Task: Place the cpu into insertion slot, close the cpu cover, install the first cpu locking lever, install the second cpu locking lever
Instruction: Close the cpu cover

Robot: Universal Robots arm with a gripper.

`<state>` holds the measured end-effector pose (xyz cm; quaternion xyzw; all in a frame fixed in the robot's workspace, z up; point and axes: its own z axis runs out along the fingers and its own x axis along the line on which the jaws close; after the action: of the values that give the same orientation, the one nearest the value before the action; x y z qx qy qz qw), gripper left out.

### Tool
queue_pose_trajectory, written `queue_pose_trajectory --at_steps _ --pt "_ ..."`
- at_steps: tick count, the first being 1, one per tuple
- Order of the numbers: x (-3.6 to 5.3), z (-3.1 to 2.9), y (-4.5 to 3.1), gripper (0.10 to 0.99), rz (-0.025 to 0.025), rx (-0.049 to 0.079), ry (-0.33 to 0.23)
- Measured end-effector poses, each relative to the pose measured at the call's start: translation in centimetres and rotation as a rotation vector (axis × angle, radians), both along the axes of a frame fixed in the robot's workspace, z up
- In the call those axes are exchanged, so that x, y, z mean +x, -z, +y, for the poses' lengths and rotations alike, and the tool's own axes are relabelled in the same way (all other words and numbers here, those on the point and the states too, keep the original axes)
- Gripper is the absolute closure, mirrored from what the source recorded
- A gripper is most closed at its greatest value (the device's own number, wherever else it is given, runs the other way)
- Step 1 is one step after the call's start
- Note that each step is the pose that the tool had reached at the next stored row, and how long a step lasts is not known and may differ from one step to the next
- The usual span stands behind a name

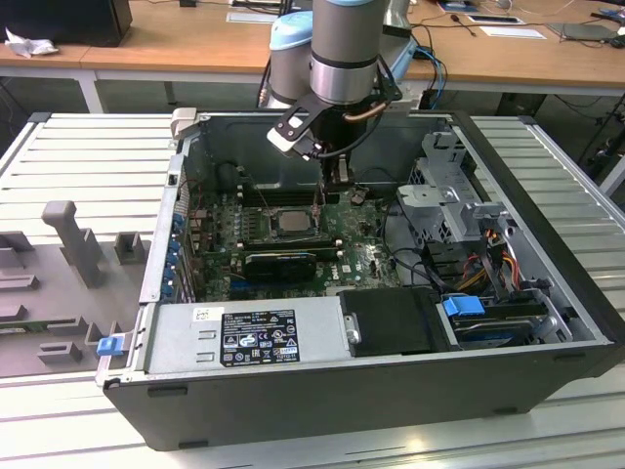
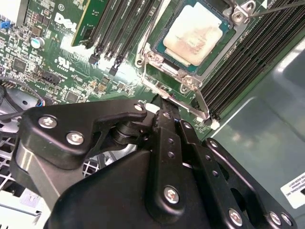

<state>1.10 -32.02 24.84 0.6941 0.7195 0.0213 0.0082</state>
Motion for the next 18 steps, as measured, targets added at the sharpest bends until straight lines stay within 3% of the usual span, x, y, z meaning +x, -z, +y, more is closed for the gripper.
queue_pose_trajectory --at_steps 6,10,18 --pt "-0.75 0.01 0.05 0.98 -0.0002 0.0 0.0" --pt "-1.02 0.0 0.98 0.98 -0.0002 -0.001 -0.001" --pt "-3.15 0.0 1.59 0.98 0.01 0.0 -0.006"
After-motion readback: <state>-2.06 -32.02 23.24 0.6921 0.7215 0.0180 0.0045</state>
